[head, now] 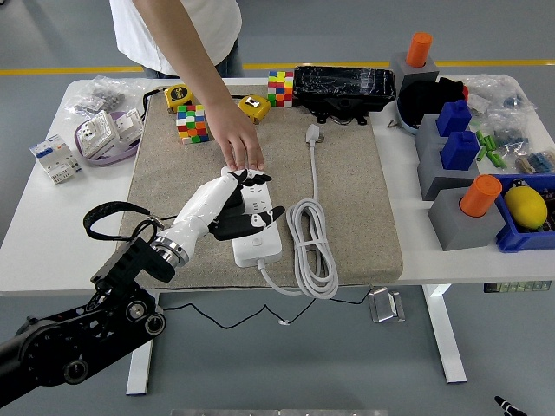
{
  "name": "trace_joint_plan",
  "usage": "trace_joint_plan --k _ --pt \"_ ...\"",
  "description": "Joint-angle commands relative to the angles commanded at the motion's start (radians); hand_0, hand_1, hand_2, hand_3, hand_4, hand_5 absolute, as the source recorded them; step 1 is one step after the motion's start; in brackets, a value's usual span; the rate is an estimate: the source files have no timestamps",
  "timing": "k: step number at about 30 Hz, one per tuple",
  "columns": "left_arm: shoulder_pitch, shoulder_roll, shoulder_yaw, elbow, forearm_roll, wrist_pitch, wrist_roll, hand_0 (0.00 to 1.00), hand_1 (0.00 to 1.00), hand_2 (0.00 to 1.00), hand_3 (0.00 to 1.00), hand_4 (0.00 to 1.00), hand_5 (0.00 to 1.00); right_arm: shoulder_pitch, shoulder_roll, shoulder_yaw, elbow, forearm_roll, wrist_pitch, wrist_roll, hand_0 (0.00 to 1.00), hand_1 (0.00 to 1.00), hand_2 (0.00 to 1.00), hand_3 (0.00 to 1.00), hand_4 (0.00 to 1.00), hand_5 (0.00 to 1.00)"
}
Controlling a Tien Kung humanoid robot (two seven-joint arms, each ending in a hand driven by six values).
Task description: Put the plug near the board,insert it into the board,press the button,pull the plug out
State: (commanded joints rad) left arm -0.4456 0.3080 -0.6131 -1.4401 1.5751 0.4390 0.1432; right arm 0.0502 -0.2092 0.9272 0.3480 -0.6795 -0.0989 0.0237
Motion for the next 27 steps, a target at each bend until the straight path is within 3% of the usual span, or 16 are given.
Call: trace_joint_plan --k 2,3,8,9,14,15,22,27 --pt "0.006 0.011 -0.015 -0.037 -0.009 -0.016 0.011 0.721 0.761 0.748 0.755 0.826 0.641 0.000 -0.001 -0.002 0.000 0.000 0.000 0.000 0.611 0.638 0.642 0.551 0.947 0.480" --pt "0.011 0.019 -0.027 -0.059 -0.020 -0.032 0.026 0.486 0.606 0.624 0.753 0.829 0.632 0.000 -0.001 -0.003 0.000 0.000 0.000 0.000 0.610 0.639 0.642 0.551 0.947 0.479" --pt "0.029 0.058 -0.076 -0.177 -0.014 -0.159 0.153 0.486 0.606 0.624 0.753 0.829 0.632 0.003 -0.002 -0.004 0.000 -0.001 0.000 -0.001 0.610 0.639 0.642 0.551 0.947 0.479" --pt "0.031 0.065 -0.082 -0.198 -0.006 -0.192 0.184 0.208 0.252 0.344 0.705 0.793 0.339 0.003 -0.003 -0.005 0.000 -0.001 0.000 -0.001 0.610 0.639 0.642 0.551 0.947 0.479" --pt "0.034 0.086 -0.096 -0.267 0.016 -0.323 0.293 0.208 0.252 0.344 0.705 0.793 0.339 0.004 -0.005 -0.011 0.000 0.000 0.000 -0.001 0.610 0.639 0.642 0.551 0.947 0.479" --pt "0.033 0.088 -0.095 -0.277 0.009 -0.350 0.315 0.104 0.088 0.182 0.830 0.741 0.002 0.005 -0.005 -0.012 0.000 0.000 0.000 -0.001 0.610 0.639 0.642 0.552 0.947 0.480" --pt "0.020 0.085 -0.073 -0.287 0.000 -0.458 0.426 0.076 0.077 0.158 0.847 0.755 0.002 0.008 -0.008 -0.021 0.001 0.002 0.001 -0.001 0.610 0.639 0.642 0.551 0.948 0.480" --pt "0.007 0.080 -0.041 -0.266 -0.007 -0.472 0.448 0.073 0.081 0.159 0.848 0.773 0.002 0.008 -0.010 -0.022 0.000 0.003 0.001 -0.001 0.610 0.639 0.642 0.551 0.948 0.480"
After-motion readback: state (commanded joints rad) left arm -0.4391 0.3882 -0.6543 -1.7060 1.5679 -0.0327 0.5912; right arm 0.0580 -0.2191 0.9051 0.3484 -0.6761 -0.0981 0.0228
